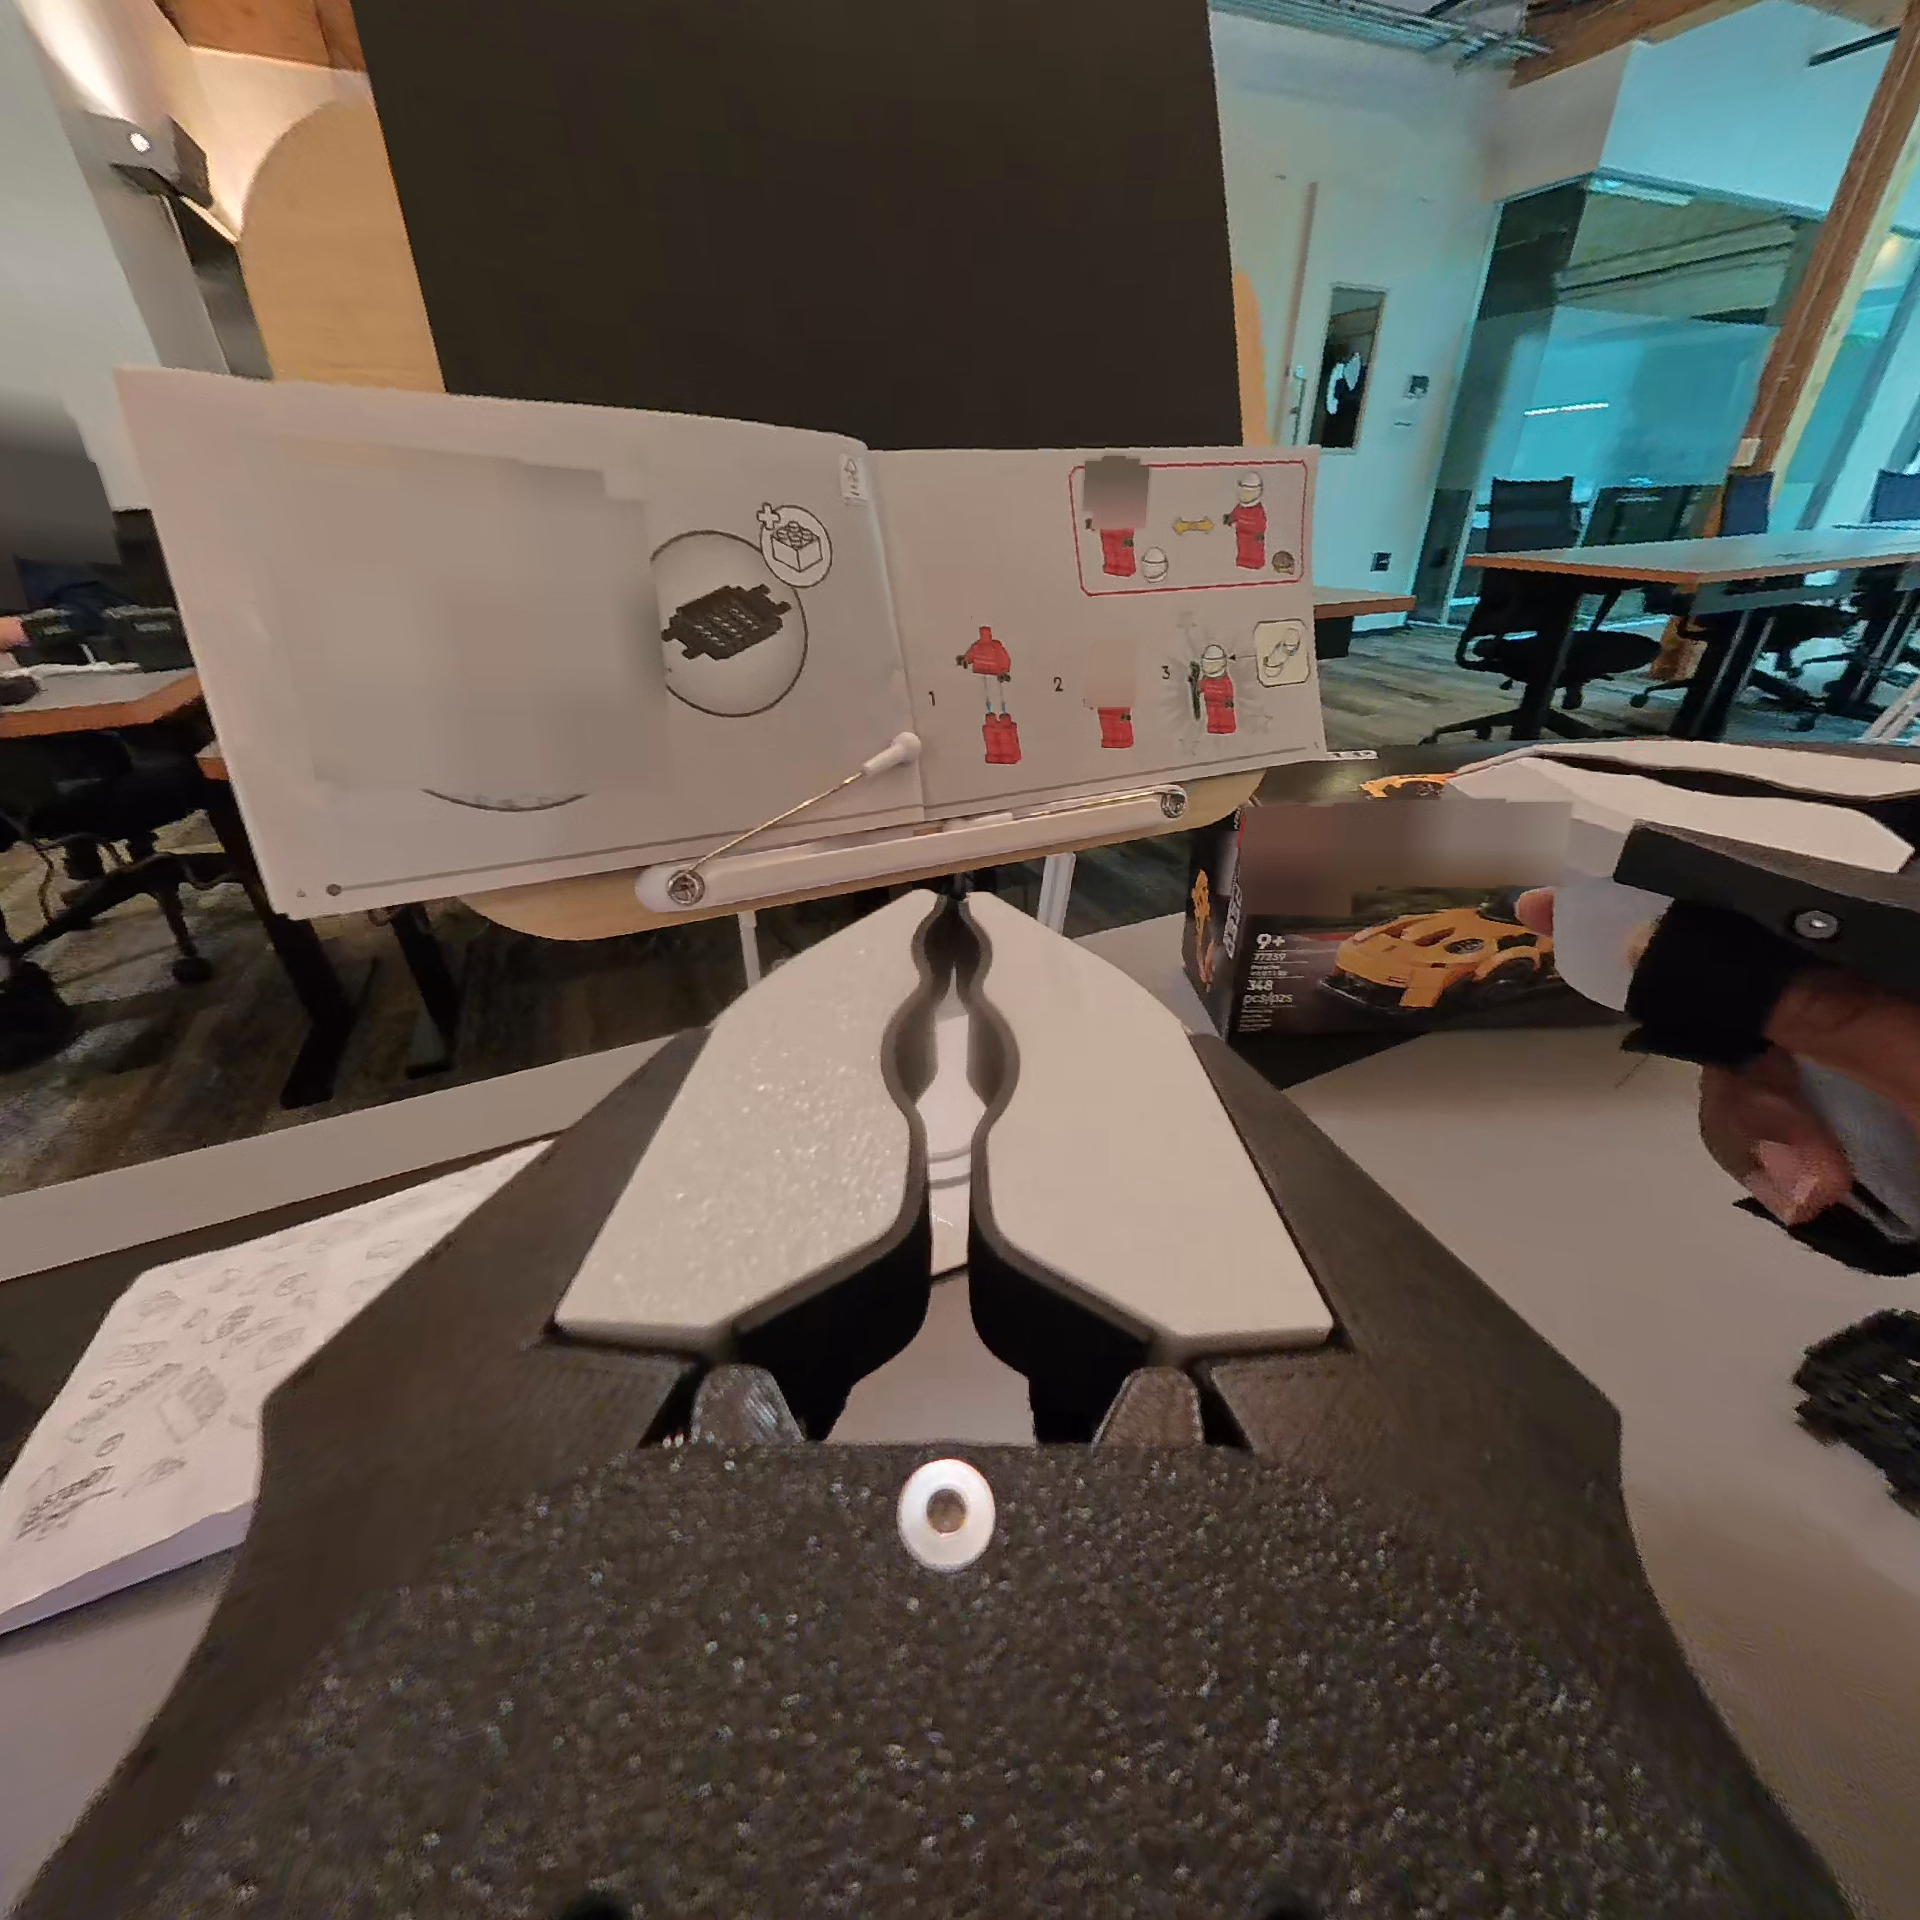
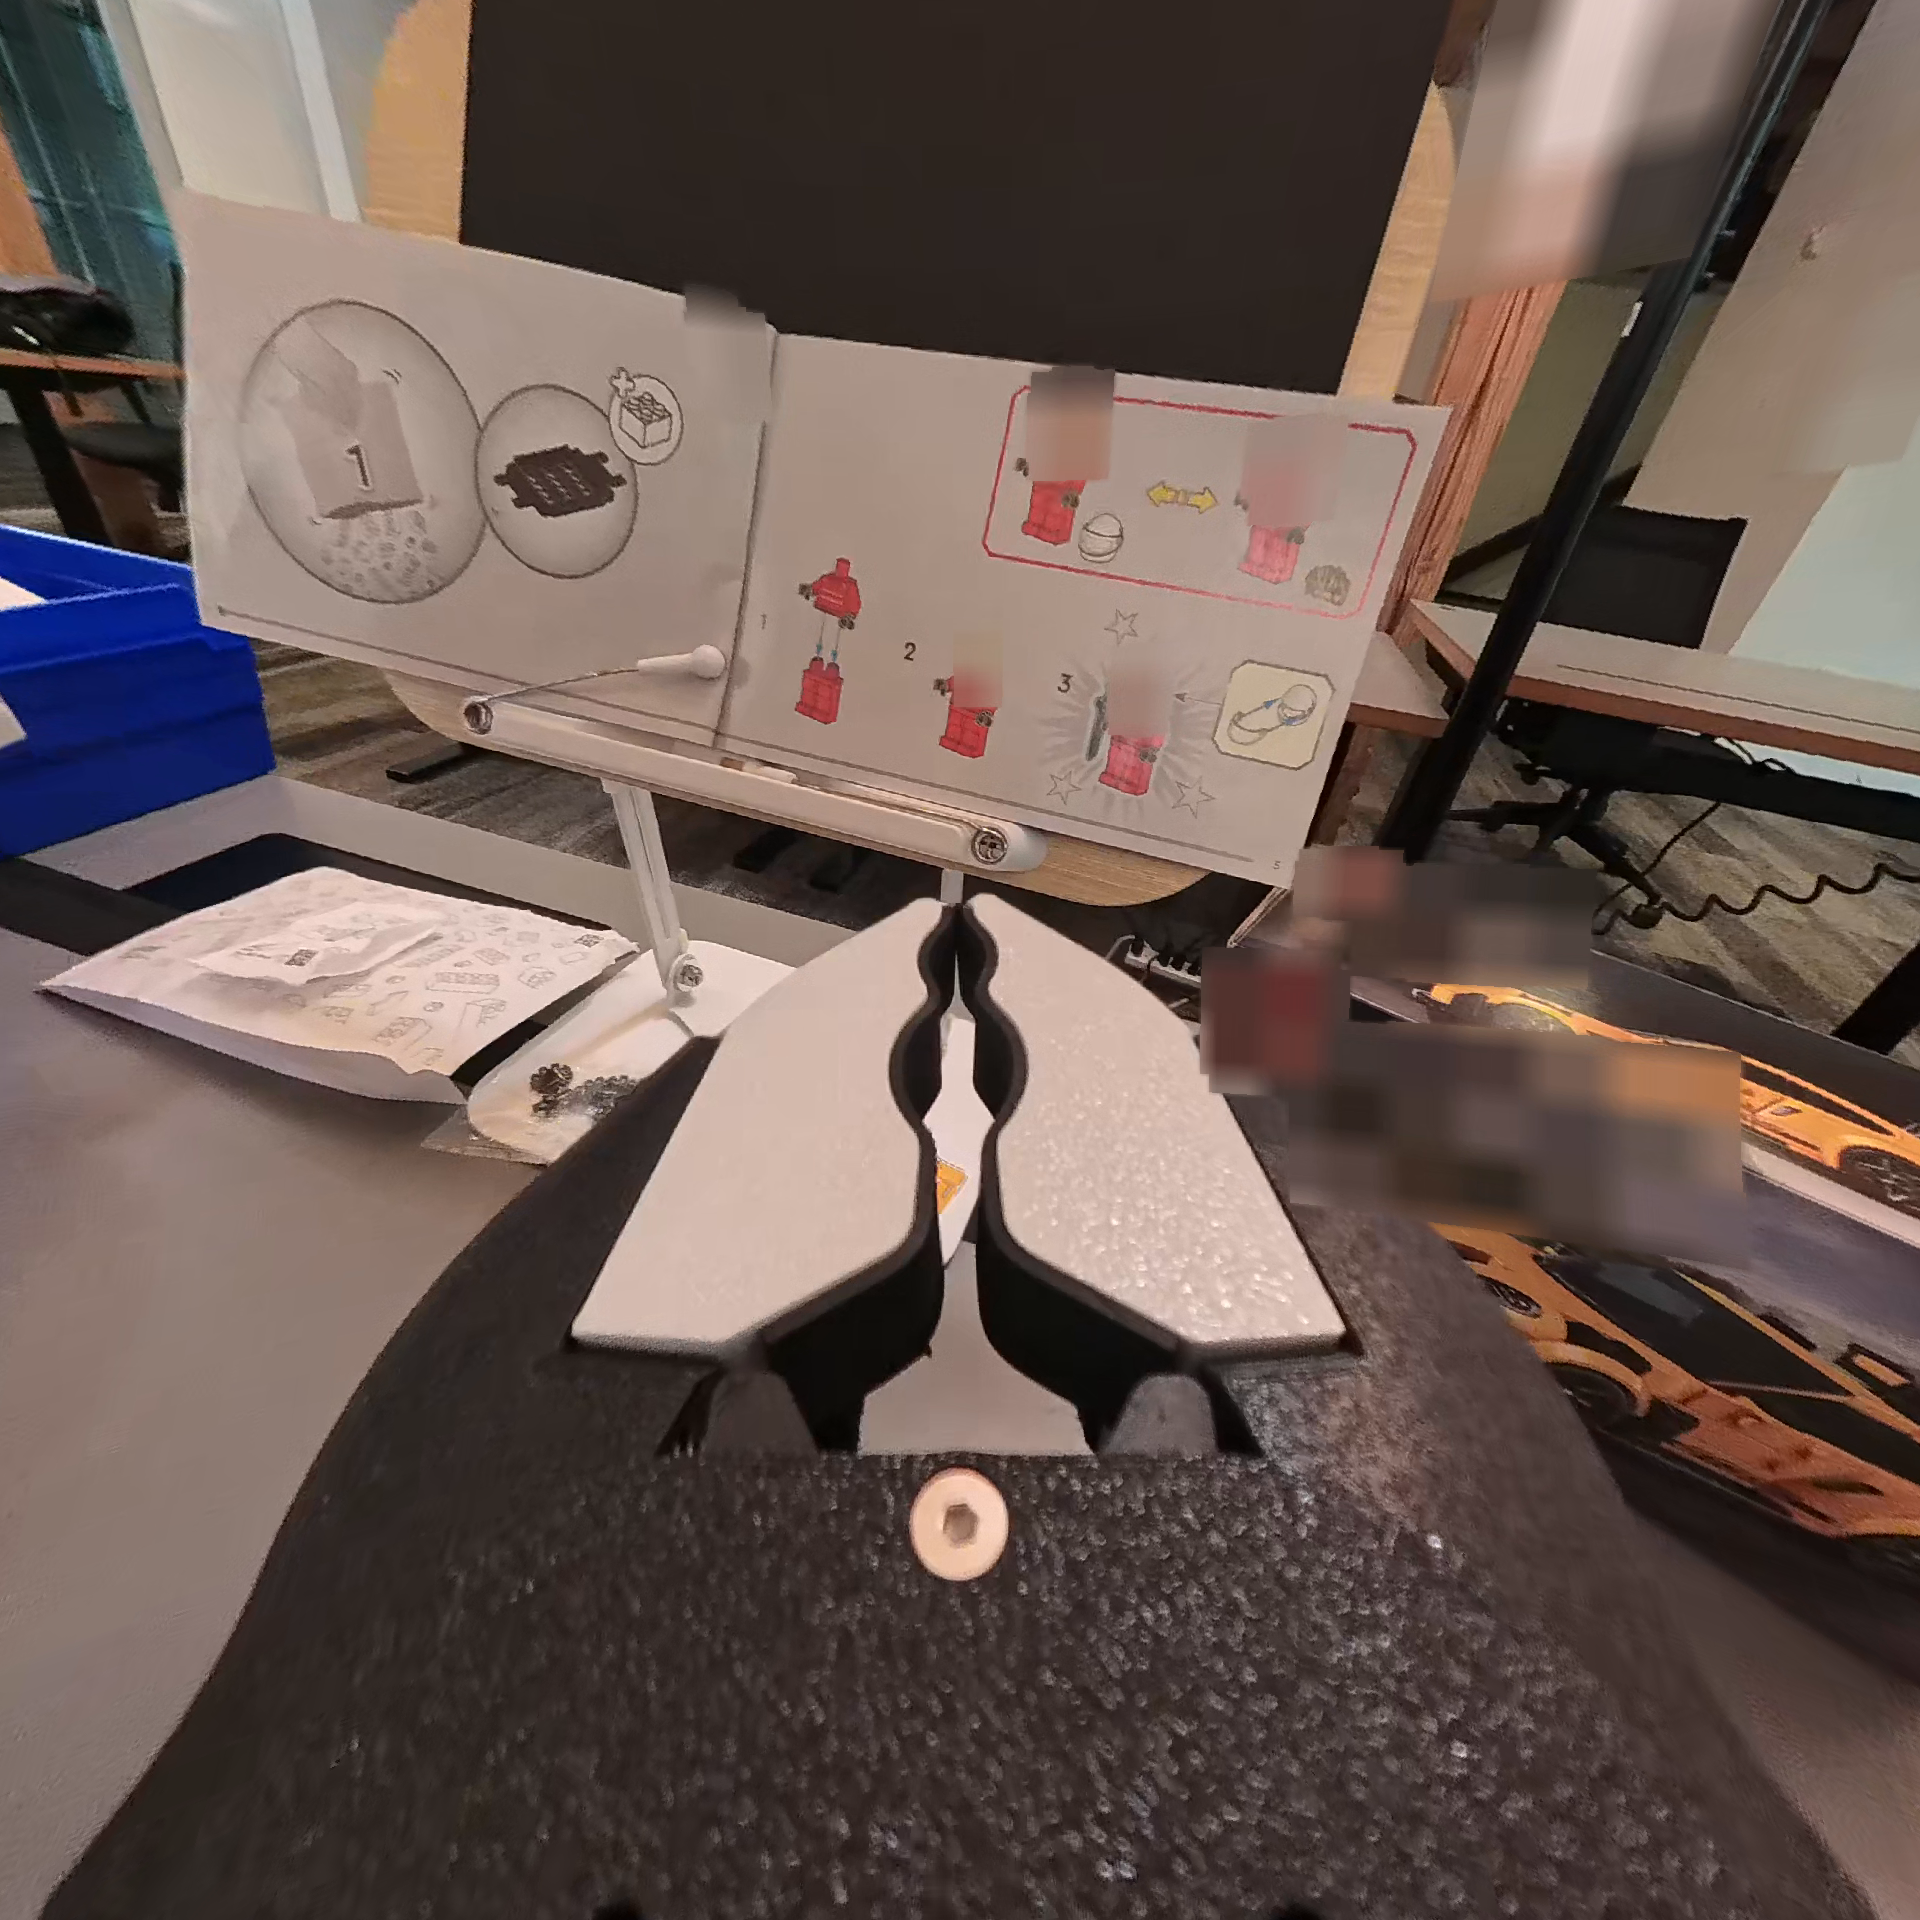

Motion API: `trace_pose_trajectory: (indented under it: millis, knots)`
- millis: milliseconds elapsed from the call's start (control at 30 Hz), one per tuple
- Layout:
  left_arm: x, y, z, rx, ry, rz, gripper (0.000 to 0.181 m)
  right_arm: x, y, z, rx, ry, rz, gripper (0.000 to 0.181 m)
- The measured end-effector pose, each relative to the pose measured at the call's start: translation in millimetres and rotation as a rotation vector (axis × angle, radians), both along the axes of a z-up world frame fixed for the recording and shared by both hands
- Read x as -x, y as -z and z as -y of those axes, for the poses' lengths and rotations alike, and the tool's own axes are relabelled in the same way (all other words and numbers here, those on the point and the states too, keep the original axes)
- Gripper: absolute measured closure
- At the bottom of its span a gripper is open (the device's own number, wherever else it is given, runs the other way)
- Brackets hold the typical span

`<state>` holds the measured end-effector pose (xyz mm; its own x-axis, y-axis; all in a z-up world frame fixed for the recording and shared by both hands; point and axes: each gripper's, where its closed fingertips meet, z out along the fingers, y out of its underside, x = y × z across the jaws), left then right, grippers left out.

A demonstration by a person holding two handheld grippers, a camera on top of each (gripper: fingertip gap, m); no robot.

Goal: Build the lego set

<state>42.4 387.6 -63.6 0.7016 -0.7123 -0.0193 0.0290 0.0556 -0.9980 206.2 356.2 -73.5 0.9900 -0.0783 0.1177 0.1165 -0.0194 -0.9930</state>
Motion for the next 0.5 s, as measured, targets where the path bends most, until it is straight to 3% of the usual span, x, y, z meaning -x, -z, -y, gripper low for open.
trace_pose_trajectory:
  millis: [500]
  knots:
    - [4.0, -13.9, 3.9, -0.093, 0.003, 0.021, 0.181, -7.6, -4.2, 1.4, -0.026, 0.035, 0.002, 0.181]
